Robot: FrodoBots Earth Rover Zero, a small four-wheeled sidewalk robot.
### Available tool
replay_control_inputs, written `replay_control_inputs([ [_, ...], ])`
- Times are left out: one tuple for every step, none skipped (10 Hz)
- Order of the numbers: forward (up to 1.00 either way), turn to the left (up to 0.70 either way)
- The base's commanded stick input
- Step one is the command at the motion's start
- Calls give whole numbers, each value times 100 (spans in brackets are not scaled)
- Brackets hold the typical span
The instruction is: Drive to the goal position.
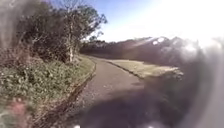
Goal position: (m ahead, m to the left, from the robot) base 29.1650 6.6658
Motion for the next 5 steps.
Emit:
replay_control_inputs([
  [85, 0],
  [85, 0],
  [85, 0],
  [85, 0],
  [85, 0],
])
